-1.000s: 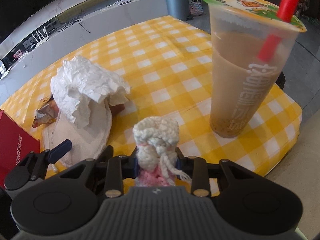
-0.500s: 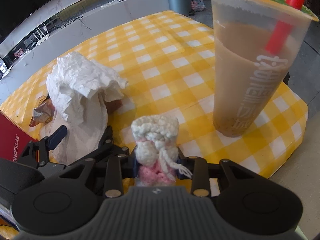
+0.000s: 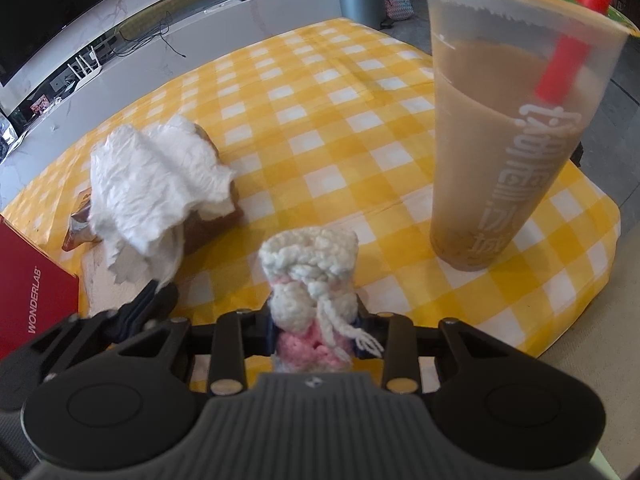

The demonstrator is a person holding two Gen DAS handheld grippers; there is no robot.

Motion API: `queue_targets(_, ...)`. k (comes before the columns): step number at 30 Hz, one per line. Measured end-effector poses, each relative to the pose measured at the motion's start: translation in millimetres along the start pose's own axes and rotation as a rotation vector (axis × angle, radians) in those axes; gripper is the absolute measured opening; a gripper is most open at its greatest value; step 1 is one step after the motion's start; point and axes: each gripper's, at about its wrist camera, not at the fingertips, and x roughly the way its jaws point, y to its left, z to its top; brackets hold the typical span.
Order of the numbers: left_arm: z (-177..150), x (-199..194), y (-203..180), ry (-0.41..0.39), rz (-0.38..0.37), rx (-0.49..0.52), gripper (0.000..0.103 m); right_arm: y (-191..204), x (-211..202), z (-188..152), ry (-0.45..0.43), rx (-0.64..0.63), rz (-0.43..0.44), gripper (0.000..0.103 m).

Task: Organize soft objects
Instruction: 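Grasp the white cloth with the left tool and lift it off the beige pad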

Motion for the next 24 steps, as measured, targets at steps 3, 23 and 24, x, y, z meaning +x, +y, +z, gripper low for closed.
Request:
queue_targets(3, -2.2, -18.6, 3.7, 0.003, 0.009, 0.049, 0.004, -1.6, 0.2, -0.2, 0.001, 0.006, 0.003, 0.033)
queue_targets(23, 11.5, -54.1, 51.3, 0.167, -0.095, 0.001, 0.008, -0.6, 2.4, -1.1, 0.011, -0.007, 0.007, 0.034)
queue_targets(24, 7.3, -49.1, 50.8, 0.182, -0.095, 0.001, 0.009, 0.2, 3.0, -1.5, 0.012, -0.011, 0.005, 0.034)
